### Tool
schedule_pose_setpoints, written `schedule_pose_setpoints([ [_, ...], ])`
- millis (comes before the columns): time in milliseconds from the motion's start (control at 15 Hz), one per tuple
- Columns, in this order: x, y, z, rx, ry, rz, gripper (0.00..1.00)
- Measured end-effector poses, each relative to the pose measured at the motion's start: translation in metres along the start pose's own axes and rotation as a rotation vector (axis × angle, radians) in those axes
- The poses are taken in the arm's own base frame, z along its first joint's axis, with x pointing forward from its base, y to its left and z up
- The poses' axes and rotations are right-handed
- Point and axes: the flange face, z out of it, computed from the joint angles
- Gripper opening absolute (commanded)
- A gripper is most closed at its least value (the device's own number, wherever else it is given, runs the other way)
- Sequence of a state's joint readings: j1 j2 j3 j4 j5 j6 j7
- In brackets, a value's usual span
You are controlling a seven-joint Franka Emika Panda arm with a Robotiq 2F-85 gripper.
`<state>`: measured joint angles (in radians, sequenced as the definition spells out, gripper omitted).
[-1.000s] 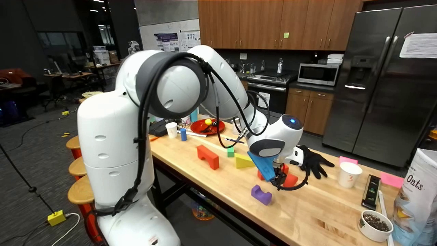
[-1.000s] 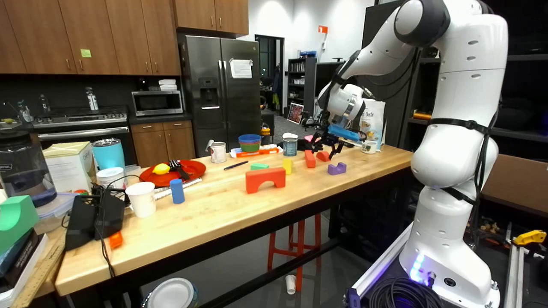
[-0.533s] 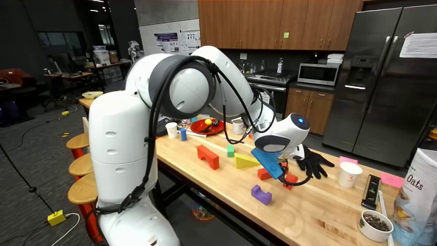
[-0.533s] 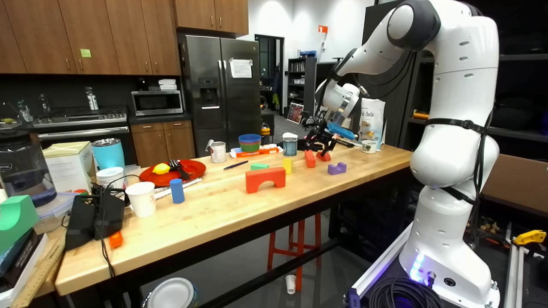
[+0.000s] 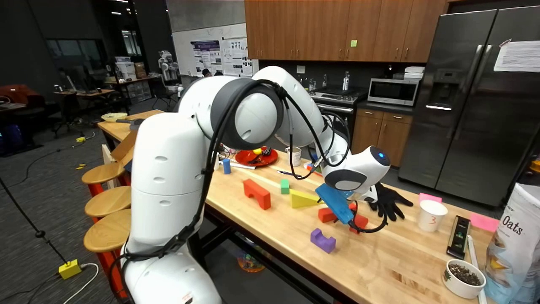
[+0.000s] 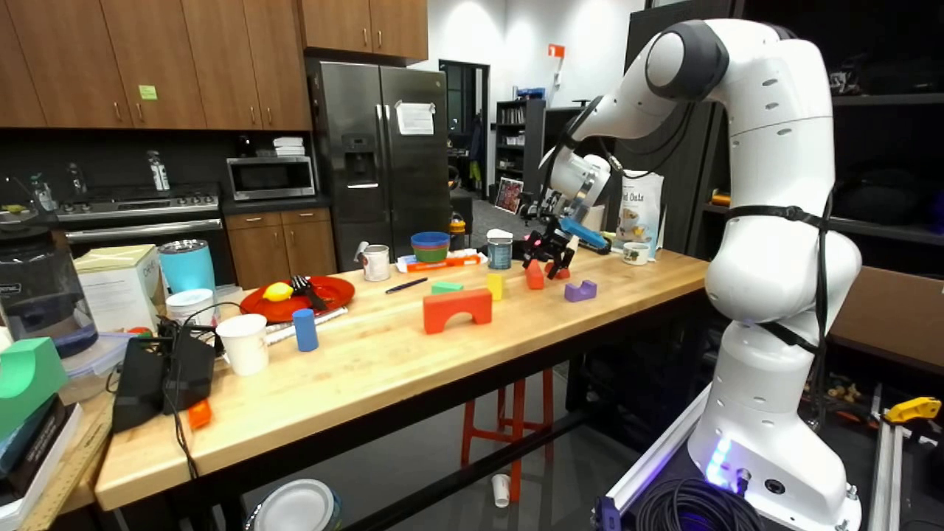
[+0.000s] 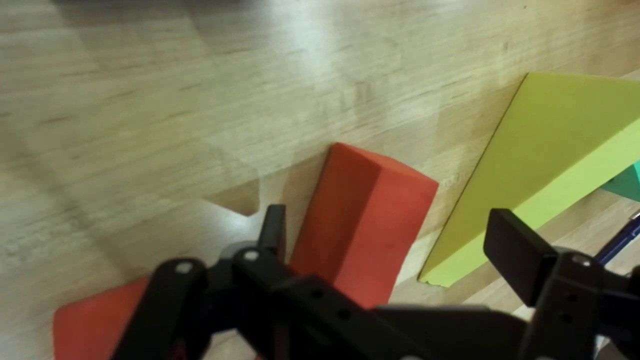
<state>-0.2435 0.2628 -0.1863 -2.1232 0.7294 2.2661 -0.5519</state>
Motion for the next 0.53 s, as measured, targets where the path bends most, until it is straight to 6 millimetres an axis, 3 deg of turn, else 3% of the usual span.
schedule_pose_setpoints([
  [200, 0.0055, 0.0077, 0.0065, -0.005, -0.008, 0.014, 0.66],
  [533, 0.011, 0.0106, 0.0014, -0.008, 0.006, 0.041, 0.26],
])
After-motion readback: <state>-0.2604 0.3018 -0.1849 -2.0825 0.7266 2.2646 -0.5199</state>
